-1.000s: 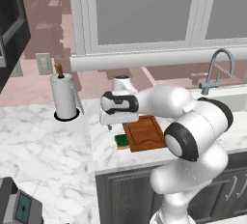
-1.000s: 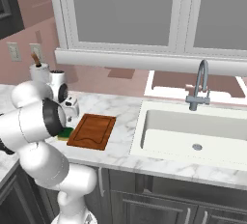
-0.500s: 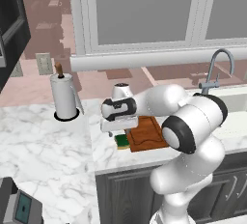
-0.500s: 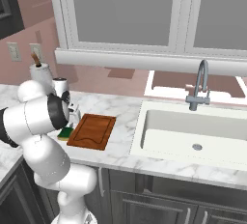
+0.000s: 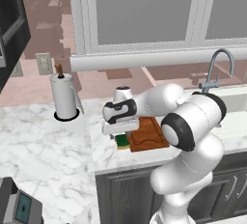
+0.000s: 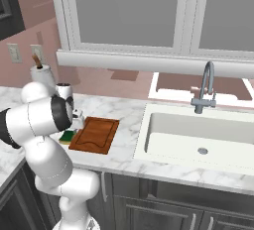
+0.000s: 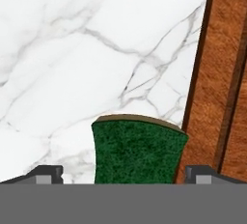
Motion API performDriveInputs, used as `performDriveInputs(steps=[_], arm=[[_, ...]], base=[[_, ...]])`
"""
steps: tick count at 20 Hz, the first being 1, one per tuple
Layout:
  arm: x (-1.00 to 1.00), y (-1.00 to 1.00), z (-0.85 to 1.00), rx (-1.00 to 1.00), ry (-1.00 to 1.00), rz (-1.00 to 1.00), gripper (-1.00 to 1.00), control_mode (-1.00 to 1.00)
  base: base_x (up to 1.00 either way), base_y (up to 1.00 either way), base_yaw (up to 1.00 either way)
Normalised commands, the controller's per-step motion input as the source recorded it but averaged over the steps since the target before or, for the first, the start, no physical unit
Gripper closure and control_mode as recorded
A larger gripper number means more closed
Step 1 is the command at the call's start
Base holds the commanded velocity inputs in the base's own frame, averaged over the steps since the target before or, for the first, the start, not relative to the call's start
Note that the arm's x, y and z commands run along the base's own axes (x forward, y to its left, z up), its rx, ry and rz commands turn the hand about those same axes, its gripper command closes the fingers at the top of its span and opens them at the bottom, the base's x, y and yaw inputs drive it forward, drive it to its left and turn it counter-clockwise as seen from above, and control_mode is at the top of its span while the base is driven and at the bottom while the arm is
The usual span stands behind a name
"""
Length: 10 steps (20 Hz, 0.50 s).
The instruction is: Pick up the sponge from the counter and clean the cutting board by briefly scrubbing or pressing down on the cutting board. Once finished, release the sponge.
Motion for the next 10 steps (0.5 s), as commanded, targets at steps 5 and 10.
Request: performDriveInputs(steps=[5, 10], arm=[[0.00, -0.13, -0.02, 0.00, 0.00, 0.00, -1.00, -1.00], [0.00, -0.04, -0.28, 0.00, 0.00, 0.00, -1.00, -1.00]], base=[[0.00, 0.00, 0.00], [0.00, 0.00, 0.00]])
